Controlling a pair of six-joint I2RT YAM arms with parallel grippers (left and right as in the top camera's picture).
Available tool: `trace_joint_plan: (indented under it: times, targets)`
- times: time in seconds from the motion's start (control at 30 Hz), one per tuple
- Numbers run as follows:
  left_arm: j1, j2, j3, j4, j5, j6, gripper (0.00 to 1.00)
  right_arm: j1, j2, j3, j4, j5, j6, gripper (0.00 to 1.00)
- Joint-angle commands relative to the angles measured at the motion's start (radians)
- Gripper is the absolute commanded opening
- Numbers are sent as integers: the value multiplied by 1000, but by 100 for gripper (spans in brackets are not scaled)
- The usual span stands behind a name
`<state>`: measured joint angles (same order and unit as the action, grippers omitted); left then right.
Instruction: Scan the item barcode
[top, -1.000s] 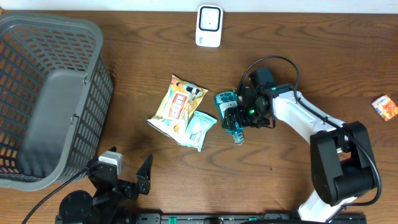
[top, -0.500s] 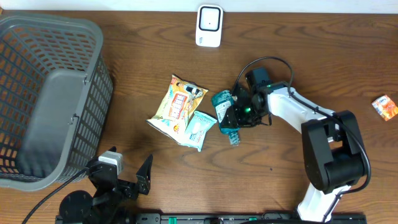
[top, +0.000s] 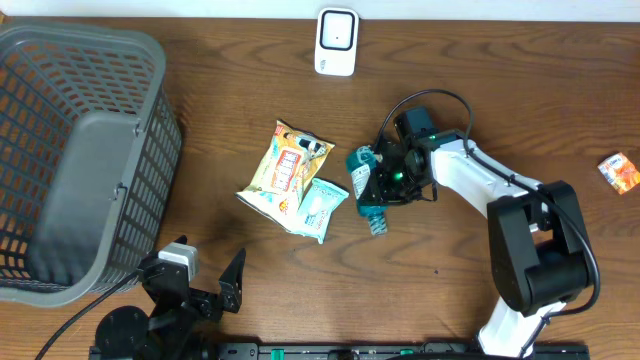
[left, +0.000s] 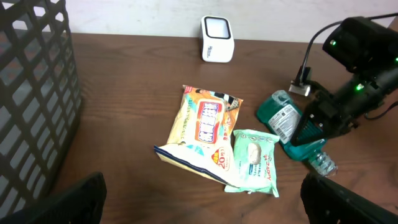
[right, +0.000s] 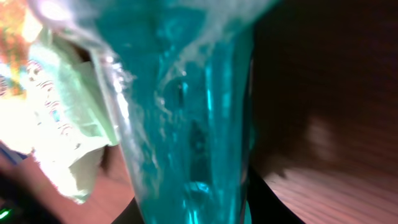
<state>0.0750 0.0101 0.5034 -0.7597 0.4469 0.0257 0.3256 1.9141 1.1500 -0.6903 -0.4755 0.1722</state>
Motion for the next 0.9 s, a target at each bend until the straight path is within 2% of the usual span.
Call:
trace_joint_plan:
  times: [0.0,0.17,0.33,0.43,0.67,0.87]
  targets:
    - [3,-6,5,0,13,-1,98,-1,-26,-29,1,280,11,1]
    - [3,-6,5,0,13,-2,98,32,-64,-29,0,379,14,1]
    - [3,-6,5,0,13,-2,98,61,-65,-24,3,358,14,1]
    - [3,-6,5,0,13,-2,98,55,-80,-16,2,262,-22,1]
    - [3,-6,5,0,13,-2,98,-13,-142,-16,-6,-175,-319,1]
    - [3,-6,5,0,13,-1,98,-73,-143,-17,-16,-375,-400,1]
